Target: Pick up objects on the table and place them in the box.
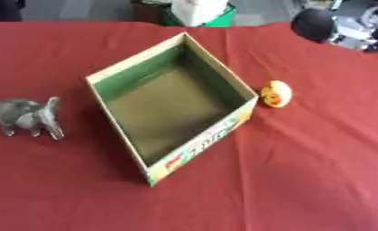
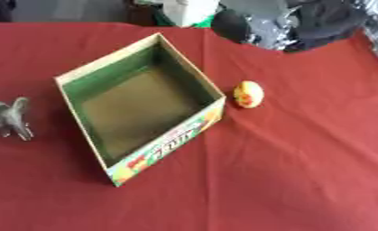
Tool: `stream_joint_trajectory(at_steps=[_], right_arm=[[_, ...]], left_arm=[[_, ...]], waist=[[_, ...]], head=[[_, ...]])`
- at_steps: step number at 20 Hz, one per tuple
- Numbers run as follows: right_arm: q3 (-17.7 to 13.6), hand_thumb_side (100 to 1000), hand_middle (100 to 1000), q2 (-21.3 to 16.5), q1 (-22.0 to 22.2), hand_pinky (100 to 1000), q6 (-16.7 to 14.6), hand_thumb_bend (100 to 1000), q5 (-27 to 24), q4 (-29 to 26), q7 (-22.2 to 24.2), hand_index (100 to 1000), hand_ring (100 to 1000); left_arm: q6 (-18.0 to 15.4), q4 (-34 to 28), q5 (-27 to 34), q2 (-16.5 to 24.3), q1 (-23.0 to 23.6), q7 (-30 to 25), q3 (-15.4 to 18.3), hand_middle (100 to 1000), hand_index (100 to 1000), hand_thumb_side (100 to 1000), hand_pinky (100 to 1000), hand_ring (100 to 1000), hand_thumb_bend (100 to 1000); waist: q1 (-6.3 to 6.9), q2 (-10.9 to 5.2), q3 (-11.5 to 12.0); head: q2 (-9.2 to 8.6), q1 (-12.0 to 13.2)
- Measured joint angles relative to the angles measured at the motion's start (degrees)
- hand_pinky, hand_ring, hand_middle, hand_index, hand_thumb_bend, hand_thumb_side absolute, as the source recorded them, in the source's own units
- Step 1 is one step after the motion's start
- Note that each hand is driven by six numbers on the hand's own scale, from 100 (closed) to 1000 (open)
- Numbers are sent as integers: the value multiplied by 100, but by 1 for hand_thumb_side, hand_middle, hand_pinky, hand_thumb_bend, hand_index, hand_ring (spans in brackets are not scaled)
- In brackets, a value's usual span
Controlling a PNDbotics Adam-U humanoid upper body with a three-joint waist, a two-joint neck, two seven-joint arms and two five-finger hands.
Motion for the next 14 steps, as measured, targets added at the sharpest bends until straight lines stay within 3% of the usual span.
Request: stream_joint_trajectory(at_steps=[8,14], right_arm=[[345,561,803,69,-326,819,-182,508,268,551,863,954,862],[422,490,814,192,-439,824,-421,499,518,1091,1340,973,871]], left_arm=[[18,0,0,-9,11,-18,-1,690,800,820,651,632,100],[38,0,0,-55,36,-37,-1,690,800,819,651,632,100]], waist=[[1,6,64],[24,10,76]], head=[[45,149],[45,188]])
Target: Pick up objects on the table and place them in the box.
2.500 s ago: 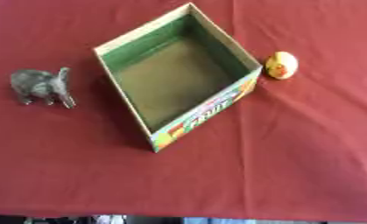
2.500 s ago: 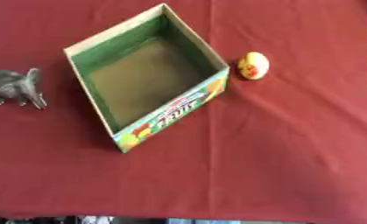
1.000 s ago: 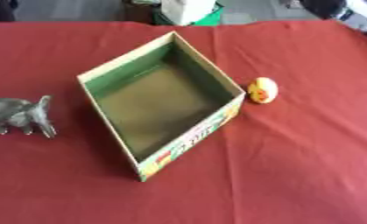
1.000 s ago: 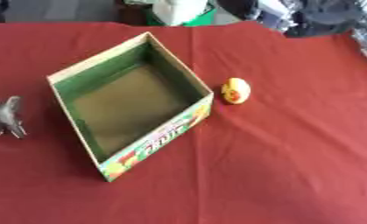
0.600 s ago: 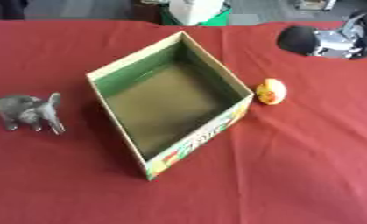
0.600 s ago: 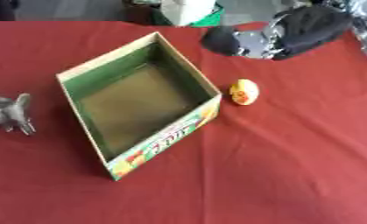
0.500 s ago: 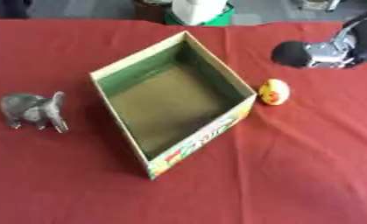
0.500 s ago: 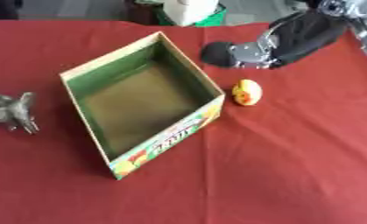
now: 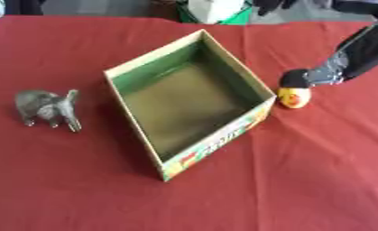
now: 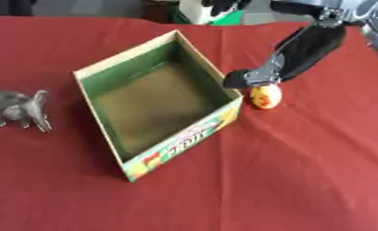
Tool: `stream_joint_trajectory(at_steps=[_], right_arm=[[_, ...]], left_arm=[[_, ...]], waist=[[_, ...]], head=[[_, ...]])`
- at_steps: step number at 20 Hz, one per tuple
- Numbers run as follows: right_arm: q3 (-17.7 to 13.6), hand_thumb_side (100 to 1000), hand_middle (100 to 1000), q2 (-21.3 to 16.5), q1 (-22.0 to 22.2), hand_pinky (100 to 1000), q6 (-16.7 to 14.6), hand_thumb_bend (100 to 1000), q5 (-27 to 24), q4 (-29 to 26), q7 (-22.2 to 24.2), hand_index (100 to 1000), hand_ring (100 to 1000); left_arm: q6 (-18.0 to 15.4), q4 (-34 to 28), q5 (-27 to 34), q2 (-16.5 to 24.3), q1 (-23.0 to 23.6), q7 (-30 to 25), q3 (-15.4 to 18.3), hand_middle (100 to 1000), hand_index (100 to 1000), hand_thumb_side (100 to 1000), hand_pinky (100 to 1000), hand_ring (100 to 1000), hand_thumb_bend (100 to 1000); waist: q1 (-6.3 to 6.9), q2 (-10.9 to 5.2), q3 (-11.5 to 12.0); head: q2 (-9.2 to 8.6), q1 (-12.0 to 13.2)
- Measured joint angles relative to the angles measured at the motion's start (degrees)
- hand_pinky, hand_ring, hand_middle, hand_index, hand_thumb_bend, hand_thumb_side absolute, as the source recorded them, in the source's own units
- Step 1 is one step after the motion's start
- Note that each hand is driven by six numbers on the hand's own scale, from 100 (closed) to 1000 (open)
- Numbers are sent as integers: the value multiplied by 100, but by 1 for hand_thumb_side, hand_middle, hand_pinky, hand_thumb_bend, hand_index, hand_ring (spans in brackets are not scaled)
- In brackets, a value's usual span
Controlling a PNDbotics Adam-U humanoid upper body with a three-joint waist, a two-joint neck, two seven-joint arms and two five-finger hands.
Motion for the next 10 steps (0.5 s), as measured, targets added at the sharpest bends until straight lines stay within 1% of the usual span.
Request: stream_joint_trajectory(at_steps=[1,2,4,7,10], right_arm=[[10,461,817,20,-10,824,-27,484,46,67,52,977,872],[15,473,819,31,-21,824,-53,490,109,144,116,978,873],[29,462,822,50,-41,824,-91,494,225,300,226,983,874],[41,424,830,86,-42,824,-129,497,391,535,331,995,877],[41,406,834,107,-38,823,-164,505,589,721,397,1000,878]], left_arm=[[1,0,0,0,1,-1,0,690,800,818,651,632,100],[2,0,0,0,2,-2,0,690,799,818,651,632,100],[3,0,1,0,2,-3,-1,690,799,818,651,632,100],[5,0,1,-1,2,-4,-1,690,797,818,651,632,100],[15,0,1,-2,4,-9,-1,691,797,818,651,632,100]], waist=[[3,0,0],[9,0,1],[23,0,1],[25,0,0],[26,1,-6]], head=[[0,3],[-1,8],[-3,13],[-7,20],[-7,23]])
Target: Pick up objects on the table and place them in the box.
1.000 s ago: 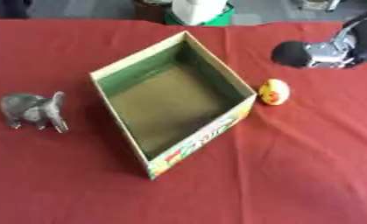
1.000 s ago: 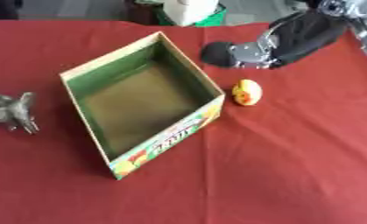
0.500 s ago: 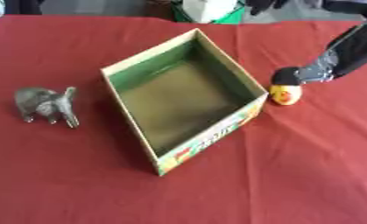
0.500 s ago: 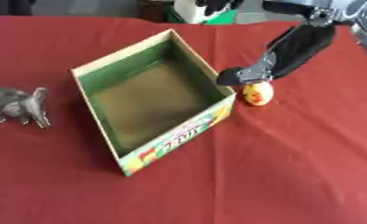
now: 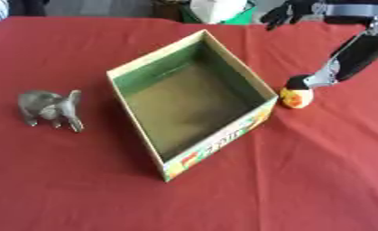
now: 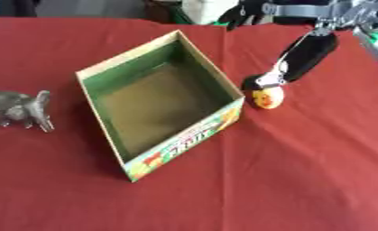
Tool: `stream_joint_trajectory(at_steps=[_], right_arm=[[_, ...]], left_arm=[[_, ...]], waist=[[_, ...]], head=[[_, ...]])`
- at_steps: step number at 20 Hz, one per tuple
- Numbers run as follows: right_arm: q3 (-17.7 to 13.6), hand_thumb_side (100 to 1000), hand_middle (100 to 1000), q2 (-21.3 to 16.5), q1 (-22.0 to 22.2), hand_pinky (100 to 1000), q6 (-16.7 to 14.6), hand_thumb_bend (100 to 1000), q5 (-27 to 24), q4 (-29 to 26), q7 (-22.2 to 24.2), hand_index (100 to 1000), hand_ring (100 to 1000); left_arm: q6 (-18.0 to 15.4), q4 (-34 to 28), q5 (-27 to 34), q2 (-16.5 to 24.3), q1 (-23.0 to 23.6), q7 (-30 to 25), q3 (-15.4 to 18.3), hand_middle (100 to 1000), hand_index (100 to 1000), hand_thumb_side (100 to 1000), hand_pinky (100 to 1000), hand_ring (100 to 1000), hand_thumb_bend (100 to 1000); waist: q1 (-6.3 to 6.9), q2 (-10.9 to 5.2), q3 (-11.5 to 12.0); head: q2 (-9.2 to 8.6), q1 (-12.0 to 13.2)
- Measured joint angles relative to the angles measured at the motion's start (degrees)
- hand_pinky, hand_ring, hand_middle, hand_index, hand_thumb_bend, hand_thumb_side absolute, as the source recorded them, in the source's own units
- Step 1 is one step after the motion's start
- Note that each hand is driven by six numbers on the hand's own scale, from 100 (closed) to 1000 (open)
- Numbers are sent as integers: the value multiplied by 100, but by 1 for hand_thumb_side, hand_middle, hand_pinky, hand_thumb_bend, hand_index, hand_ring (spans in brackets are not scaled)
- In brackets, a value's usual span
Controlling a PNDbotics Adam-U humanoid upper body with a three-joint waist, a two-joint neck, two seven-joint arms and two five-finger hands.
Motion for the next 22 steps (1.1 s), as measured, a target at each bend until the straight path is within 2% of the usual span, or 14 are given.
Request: stream_joint_trajectory(at_steps=[8,13,22], right_arm=[[5,368,829,6,184,816,-45,493,465,266,120,1000,877],[41,351,788,6,295,808,-65,487,723,414,166,984,869],[157,362,753,82,361,789,-116,470,1224,730,67,963,854]], left_arm=[[11,0,10,0,-4,7,0,691,797,818,651,632,100],[11,0,13,-2,-5,7,-1,691,797,817,651,632,100],[23,0,28,-50,-11,-7,-6,691,796,818,651,631,100]], waist=[[8,22,-16],[32,26,-12],[38,35,-4]], head=[[0,14],[-1,14],[-25,8]])
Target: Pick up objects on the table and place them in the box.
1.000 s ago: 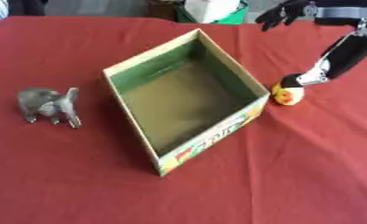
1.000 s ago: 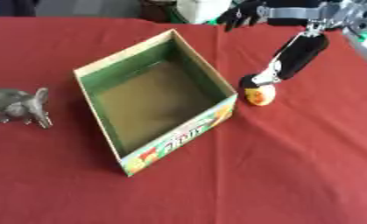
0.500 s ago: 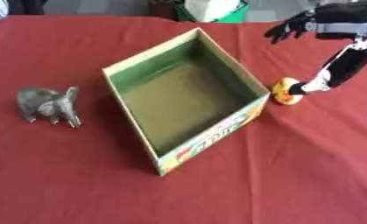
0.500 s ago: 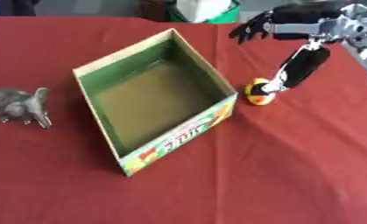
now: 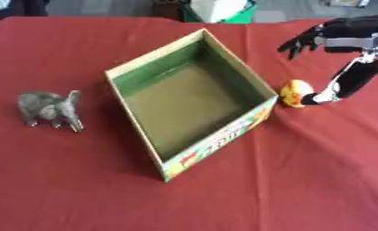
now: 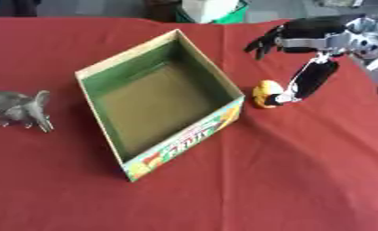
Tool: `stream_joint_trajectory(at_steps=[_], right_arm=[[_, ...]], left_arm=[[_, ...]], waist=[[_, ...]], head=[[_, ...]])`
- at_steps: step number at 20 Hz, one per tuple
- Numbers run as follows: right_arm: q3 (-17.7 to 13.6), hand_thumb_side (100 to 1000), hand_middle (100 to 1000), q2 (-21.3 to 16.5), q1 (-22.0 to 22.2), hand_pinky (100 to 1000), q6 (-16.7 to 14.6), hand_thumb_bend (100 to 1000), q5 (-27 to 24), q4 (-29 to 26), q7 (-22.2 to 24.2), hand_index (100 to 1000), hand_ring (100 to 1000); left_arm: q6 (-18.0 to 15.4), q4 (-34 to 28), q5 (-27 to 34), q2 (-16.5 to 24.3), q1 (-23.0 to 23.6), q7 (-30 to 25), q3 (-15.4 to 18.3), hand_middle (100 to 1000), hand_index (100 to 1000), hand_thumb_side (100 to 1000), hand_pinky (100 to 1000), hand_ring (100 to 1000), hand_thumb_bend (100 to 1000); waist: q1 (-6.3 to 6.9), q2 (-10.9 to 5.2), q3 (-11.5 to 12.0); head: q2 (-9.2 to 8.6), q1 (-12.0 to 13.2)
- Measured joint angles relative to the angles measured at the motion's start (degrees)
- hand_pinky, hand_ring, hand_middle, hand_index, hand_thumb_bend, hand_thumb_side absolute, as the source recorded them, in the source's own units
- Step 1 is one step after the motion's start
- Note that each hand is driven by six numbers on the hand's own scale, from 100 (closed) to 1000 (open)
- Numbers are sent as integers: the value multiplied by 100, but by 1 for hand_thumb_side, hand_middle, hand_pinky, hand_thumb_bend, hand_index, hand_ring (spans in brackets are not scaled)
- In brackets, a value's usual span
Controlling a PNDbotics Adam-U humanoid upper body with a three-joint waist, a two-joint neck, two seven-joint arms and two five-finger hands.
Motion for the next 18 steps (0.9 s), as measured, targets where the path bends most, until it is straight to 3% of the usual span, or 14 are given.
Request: stream_joint_trajectory(at_steps=[18], right_arm=[[169,365,689,238,47,764,-113,409,681,713,-260,892,826]], left_arm=[[11,0,1,-49,-38,-18,-28,692,795,823,650,631,100]], waist=[[-3,109,33]], head=[[-44,-35]])
